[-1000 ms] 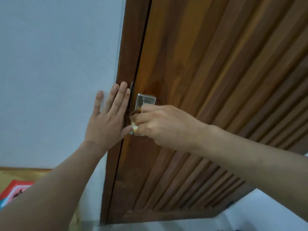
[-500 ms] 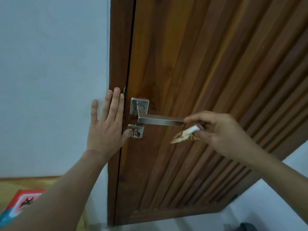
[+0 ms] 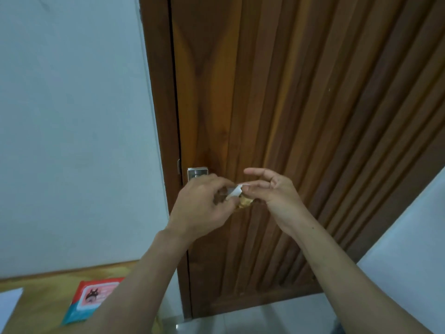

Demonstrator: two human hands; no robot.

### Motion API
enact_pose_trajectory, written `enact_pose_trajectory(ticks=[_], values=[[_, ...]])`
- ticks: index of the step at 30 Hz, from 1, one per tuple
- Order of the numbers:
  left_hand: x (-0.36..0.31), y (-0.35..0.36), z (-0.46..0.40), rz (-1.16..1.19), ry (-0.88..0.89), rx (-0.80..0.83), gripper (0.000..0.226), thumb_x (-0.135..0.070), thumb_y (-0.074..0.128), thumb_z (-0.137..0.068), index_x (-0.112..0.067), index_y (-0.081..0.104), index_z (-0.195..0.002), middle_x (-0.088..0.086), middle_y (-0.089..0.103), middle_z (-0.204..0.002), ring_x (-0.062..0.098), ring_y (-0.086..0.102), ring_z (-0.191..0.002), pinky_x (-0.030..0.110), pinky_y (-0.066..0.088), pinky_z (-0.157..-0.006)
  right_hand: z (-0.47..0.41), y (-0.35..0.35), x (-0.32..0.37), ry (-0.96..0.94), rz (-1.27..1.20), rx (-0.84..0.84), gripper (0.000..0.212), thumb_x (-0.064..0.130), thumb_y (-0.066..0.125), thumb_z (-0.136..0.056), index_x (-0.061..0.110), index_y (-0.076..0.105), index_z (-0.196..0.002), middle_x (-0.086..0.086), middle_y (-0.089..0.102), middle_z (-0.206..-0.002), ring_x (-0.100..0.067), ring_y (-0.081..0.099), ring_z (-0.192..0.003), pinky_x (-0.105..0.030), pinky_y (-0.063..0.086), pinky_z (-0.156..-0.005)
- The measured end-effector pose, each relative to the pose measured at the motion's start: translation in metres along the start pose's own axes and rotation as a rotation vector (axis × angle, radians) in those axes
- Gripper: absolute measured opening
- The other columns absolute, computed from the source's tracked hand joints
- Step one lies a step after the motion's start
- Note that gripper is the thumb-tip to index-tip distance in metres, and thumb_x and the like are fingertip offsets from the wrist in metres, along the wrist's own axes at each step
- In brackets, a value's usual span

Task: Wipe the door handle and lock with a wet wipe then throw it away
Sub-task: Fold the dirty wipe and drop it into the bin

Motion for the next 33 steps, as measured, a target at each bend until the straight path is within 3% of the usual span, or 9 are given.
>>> enact_pose_trajectory(ticks=[5, 9, 13, 18, 22, 25, 28, 31, 33], values=[[-0.019, -0.011, -0.015, 0.270, -0.212, -0.038, 0.013, -0.029, 0.073, -0.086, -0.019, 0.077, -0.093, -0.012, 0.072, -0.077, 0.004, 0.067, -0.073, 0.026, 0.055, -0.065, 0.014, -0.005, 0.018, 0.008, -0.018, -0.038, 0.025, 0.009, 0.074, -0.083, 0.020, 0.071, -0.105, -0.005, 0.078, -0.091, -0.016, 0.072, -0.088, -0.033, 0.052, -0.085], [-0.035, -0.017, -0.021, 0.435, -0.341, -0.022, 0.012, -0.023, 0.069, -0.090, -0.016, 0.078, -0.094, -0.007, 0.074, -0.076, 0.005, 0.070, -0.072, 0.032, 0.059, -0.068, 0.026, -0.019, 0.038, 0.024, 0.057, -0.038, 0.013, 0.019, 0.079, -0.080, 0.014, 0.075, -0.091, -0.002, 0.077, -0.080, -0.010, 0.070, -0.076, -0.029, 0.051, -0.075], [-0.045, -0.022, -0.031, 0.509, -0.430, 0.010, 0.013, -0.020, 0.066, -0.090, -0.015, 0.078, -0.091, 0.000, 0.075, -0.074, 0.018, 0.072, -0.071, 0.042, 0.061, -0.069, 0.037, -0.038, 0.051, 0.102, 0.002, -0.015, 0.010, 0.022, 0.079, -0.078, 0.013, 0.078, -0.084, -0.004, 0.076, -0.083, -0.016, 0.068, -0.081, -0.032, 0.051, -0.074], [-0.057, -0.011, -0.035, 0.562, -0.479, 0.167, 0.016, -0.019, 0.063, -0.092, -0.017, 0.078, -0.090, 0.003, 0.076, -0.079, 0.023, 0.072, -0.078, 0.046, 0.060, -0.078, 0.050, -0.049, 0.069, 0.104, -0.031, -0.019, 0.023, 0.025, 0.082, -0.072, 0.011, 0.079, -0.090, -0.011, 0.077, -0.094, -0.022, 0.069, -0.089, -0.037, 0.053, -0.084], [-0.082, -0.009, -0.040, 0.442, -0.394, 0.088, 0.009, -0.025, 0.069, -0.089, -0.022, 0.075, -0.096, -0.009, 0.072, -0.079, 0.005, 0.067, -0.074, 0.030, 0.057, -0.072, 0.061, -0.062, 0.082, 0.112, -0.040, -0.122, 0.029, 0.031, 0.084, -0.070, 0.008, 0.078, -0.086, -0.009, 0.077, -0.085, -0.019, 0.068, -0.082, -0.033, 0.048, -0.075], [-0.116, 0.001, -0.041, 0.679, -0.383, 0.236, 0.016, -0.035, 0.070, -0.089, -0.021, 0.077, -0.094, -0.007, 0.074, -0.081, 0.002, 0.067, -0.074, 0.020, 0.051, -0.067, 0.069, -0.074, 0.089, 0.122, -0.066, -0.186, 0.047, 0.046, 0.086, -0.054, 0.009, 0.078, -0.083, -0.011, 0.077, -0.086, -0.025, 0.071, -0.086, -0.036, 0.050, -0.073], [-0.133, 0.010, -0.043, 0.714, -0.379, 0.285, 0.015, -0.032, 0.076, -0.085, -0.020, 0.079, -0.093, -0.004, 0.075, -0.084, 0.003, 0.068, -0.076, 0.021, 0.052, -0.071, 0.078, -0.086, 0.094, 0.145, -0.121, -0.206, 0.043, 0.039, 0.084, -0.062, 0.005, 0.078, -0.087, -0.010, 0.077, -0.087, -0.025, 0.071, -0.086, -0.037, 0.053, -0.076], [-0.138, 0.011, -0.048, 0.696, -0.412, 0.208, 0.009, -0.019, 0.074, -0.087, -0.016, 0.080, -0.093, -0.004, 0.077, -0.086, 0.007, 0.071, -0.084, 0.026, 0.057, -0.082, 0.088, -0.095, 0.100, 0.154, -0.176, -0.178, 0.024, 0.028, 0.075, -0.082, 0.006, 0.078, -0.091, -0.005, 0.071, -0.075, -0.013, 0.062, -0.063, -0.028, 0.048, -0.064], [-0.146, 0.011, -0.050, 0.765, -0.436, 0.203, 0.010, -0.015, 0.072, -0.088, -0.014, 0.080, -0.093, -0.001, 0.078, -0.086, 0.011, 0.073, -0.085, 0.026, 0.058, -0.082, 0.098, -0.103, 0.105, 0.139, -0.149, -0.149, 0.020, 0.021, 0.075, -0.082, 0.010, 0.078, -0.099, -0.004, 0.075, -0.083, -0.012, 0.068, -0.070, -0.028, 0.051, -0.071]])
Point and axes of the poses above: each hand's wrist, its own z-axis away from the middle knuckle, its own y-axis out of the palm, x = y × z, the point moved 7 cm from there along -z, towards the middle knuckle
